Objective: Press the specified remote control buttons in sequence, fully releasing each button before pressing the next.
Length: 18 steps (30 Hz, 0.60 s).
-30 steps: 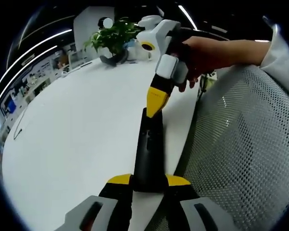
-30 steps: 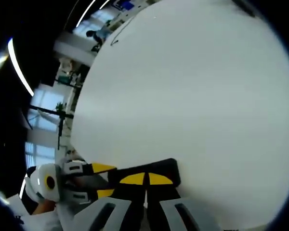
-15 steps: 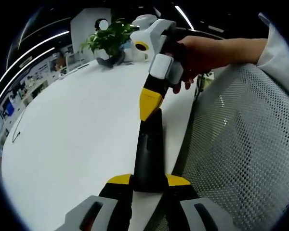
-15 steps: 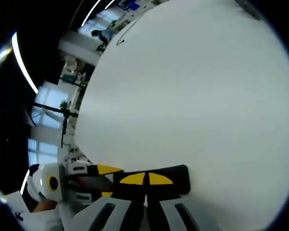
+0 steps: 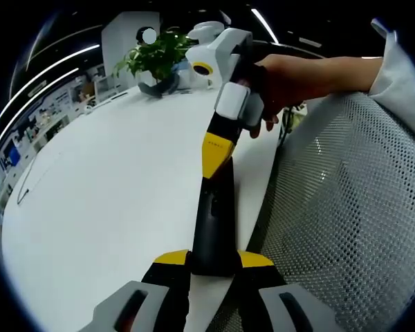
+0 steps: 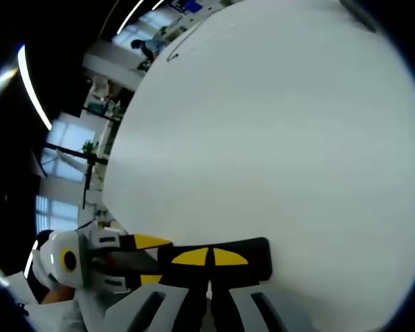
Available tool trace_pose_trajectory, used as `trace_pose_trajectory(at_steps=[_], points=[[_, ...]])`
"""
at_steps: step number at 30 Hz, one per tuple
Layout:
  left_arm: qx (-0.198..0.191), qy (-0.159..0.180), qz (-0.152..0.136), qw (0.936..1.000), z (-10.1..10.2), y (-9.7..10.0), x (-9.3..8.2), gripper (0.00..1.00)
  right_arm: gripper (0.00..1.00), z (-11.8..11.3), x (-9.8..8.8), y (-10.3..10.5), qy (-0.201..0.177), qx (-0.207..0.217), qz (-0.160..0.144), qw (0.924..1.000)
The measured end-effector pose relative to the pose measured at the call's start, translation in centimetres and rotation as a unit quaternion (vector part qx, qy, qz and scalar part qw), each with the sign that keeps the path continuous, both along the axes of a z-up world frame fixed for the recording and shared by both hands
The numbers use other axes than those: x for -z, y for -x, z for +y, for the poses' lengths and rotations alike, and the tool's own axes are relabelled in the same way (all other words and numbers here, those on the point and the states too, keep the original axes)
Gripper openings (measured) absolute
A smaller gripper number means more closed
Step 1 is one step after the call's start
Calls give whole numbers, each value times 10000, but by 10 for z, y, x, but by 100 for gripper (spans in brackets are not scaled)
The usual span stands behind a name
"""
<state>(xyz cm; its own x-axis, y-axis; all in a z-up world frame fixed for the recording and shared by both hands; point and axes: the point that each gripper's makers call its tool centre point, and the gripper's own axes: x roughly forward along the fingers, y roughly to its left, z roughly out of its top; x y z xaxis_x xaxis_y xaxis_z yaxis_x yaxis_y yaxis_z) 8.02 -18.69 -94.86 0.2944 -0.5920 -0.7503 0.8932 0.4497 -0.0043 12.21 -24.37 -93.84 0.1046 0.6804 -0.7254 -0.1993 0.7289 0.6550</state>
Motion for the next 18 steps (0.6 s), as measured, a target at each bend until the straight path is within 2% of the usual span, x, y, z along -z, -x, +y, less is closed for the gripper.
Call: trace_pose_trajectory(at_steps=[18], points=[[-12,0,2,10000,0,-1,0,24,0,0,1,-1,73,-54,-164,9998]])
